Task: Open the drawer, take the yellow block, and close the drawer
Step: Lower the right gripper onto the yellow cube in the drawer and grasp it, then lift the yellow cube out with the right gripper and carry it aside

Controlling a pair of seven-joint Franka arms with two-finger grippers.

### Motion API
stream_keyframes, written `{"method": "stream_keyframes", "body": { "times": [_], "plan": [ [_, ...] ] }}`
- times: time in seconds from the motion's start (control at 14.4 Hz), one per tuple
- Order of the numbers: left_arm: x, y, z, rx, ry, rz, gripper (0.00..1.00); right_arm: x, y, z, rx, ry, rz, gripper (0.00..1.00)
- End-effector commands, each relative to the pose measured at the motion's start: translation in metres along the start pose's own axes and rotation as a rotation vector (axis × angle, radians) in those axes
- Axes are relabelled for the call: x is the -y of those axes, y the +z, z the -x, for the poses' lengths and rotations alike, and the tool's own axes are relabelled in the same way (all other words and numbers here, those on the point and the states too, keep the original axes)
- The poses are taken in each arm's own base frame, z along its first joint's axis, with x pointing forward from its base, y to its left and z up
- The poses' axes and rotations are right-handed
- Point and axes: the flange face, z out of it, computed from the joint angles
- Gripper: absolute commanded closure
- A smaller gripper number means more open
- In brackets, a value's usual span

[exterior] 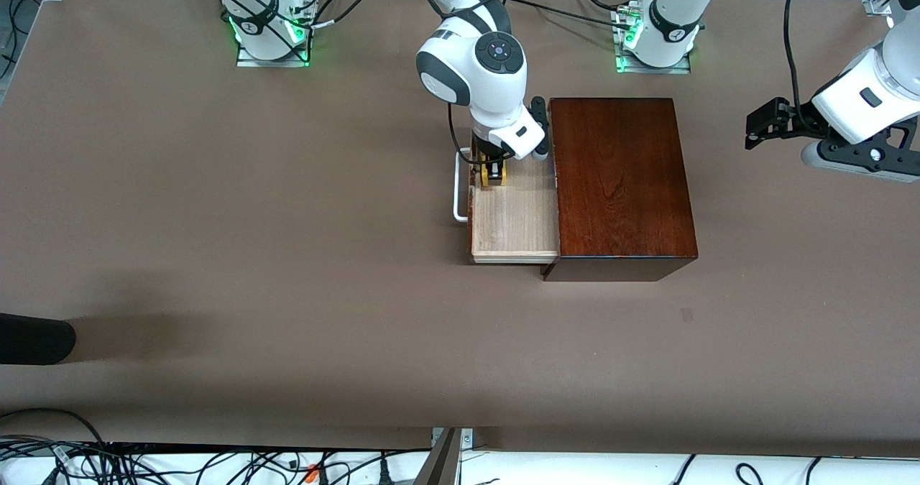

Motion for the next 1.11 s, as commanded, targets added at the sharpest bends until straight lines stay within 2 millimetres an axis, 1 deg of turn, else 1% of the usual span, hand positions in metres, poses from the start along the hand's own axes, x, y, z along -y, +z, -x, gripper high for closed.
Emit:
{"method": "stream_keyframes", "body": {
  "times": [0.0,0.28,0.35,0.42,0.49,0.56,0.62,0.76,0.97,1.04],
  "plan": [
    [0.000,-0.002,0.000,-0.009,0.021,-0.008,0.00,-0.006,-0.021,-0.004,-0.007,0.023,0.014,1.00],
    [0.000,-0.002,0.000,-0.012,0.019,-0.004,0.00,-0.021,-0.073,0.000,0.014,0.105,0.009,1.00],
    [0.000,-0.002,0.000,-0.012,0.020,-0.002,0.00,-0.027,-0.085,0.002,0.012,0.144,0.014,1.00],
    [0.000,-0.002,0.000,-0.011,0.020,-0.002,0.00,-0.032,-0.094,0.007,0.025,0.176,0.012,1.00],
    [0.000,-0.002,0.000,-0.012,0.021,-0.002,0.00,-0.044,-0.120,0.020,0.012,0.220,0.024,1.00],
    [0.000,-0.003,0.000,-0.016,0.023,-0.003,0.00,-0.055,-0.135,0.035,-0.002,0.265,0.012,1.00],
    [0.000,-0.003,0.000,-0.016,0.023,-0.003,0.00,-0.069,-0.148,0.054,-0.013,0.307,-0.011,1.00],
    [-0.002,-0.003,-0.001,-0.016,0.032,-0.003,0.00,-0.093,-0.184,0.094,-0.020,0.372,-0.007,1.00],
    [-0.009,-0.007,-0.001,-0.024,0.044,-0.005,0.00,-0.126,-0.224,0.156,-0.045,0.478,-0.008,1.00],
    [-0.012,-0.006,-0.002,-0.023,0.052,-0.005,0.00,-0.137,-0.234,0.178,-0.046,0.512,-0.003,1.00]
  ]
}}
